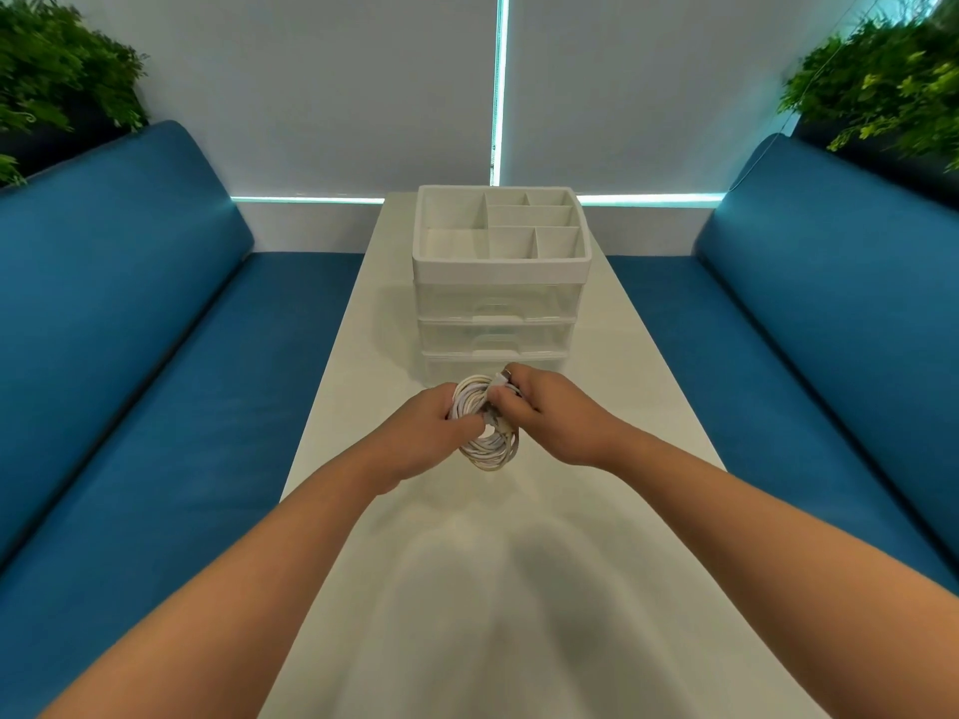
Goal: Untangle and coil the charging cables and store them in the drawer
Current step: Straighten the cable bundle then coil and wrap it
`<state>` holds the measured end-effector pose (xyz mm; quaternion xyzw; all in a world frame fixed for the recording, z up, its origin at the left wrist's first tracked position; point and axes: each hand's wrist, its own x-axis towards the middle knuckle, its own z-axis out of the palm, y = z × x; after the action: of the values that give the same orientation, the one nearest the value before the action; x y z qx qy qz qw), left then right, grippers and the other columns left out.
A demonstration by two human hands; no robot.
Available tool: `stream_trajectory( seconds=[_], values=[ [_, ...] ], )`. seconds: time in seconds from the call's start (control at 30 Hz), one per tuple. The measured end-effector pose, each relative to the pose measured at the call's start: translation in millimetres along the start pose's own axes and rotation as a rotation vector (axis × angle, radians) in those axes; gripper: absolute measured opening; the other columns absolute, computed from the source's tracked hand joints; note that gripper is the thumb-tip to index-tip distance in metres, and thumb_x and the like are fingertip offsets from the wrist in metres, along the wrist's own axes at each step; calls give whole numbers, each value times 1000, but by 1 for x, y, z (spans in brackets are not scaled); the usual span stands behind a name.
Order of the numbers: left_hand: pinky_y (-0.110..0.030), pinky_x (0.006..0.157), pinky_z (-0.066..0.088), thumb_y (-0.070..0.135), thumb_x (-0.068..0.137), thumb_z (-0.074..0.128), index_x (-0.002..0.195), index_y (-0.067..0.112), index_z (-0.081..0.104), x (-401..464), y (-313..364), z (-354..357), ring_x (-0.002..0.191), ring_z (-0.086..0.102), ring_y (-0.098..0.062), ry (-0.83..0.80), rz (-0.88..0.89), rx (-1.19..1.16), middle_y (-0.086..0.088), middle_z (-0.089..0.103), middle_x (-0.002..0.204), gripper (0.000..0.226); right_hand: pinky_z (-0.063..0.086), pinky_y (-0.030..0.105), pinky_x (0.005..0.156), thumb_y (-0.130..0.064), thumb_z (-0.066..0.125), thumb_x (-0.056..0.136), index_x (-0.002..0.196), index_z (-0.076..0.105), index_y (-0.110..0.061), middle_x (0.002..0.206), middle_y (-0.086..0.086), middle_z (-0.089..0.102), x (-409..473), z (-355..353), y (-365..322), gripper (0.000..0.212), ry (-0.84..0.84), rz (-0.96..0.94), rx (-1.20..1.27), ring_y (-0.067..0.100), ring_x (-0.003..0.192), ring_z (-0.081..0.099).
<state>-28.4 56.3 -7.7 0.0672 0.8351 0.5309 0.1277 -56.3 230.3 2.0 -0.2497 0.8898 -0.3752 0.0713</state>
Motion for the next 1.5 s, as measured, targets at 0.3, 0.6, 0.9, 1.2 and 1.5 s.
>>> stream_trajectory(
  seconds=[0.3,0.6,0.9,1.2,1.5],
  values=[
    [-32,92,50,11,93,56,110,13,67,2,-3,-4,96,67,-14,-61,-12,-108,-8,73,108,20,60,36,72,-27,46,100,98,56,2,97,19,67,2,-5,4,30,-24,102,295,29,87,66],
    [-31,82,45,23,102,40,80,23,57,6,-5,6,82,55,-13,75,-27,-222,3,65,87,28,57,36,72,-33,51,98,100,53,-9,95,11,63,6,-6,16,24,36,105,265,15,80,60],
    [-44,96,53,31,104,37,115,21,60,12,-12,10,104,65,-23,203,-71,-208,-5,69,110,27,44,29,61,-49,69,81,111,46,-21,97,1,58,-4,7,11,48,227,310,272,14,71,54],
    [-44,96,53,36,104,36,121,23,58,9,-20,9,106,65,-20,177,-70,-227,-2,69,113,31,59,33,71,-23,81,75,97,62,-1,87,12,70,-4,9,5,36,84,453,700,17,69,67],
    [-42,93,54,35,105,36,116,20,54,11,-25,13,103,64,-20,269,-73,-250,-3,66,110,27,56,31,63,-7,73,81,79,70,-7,77,10,71,-7,23,3,4,309,392,728,18,67,67]
  ],
)
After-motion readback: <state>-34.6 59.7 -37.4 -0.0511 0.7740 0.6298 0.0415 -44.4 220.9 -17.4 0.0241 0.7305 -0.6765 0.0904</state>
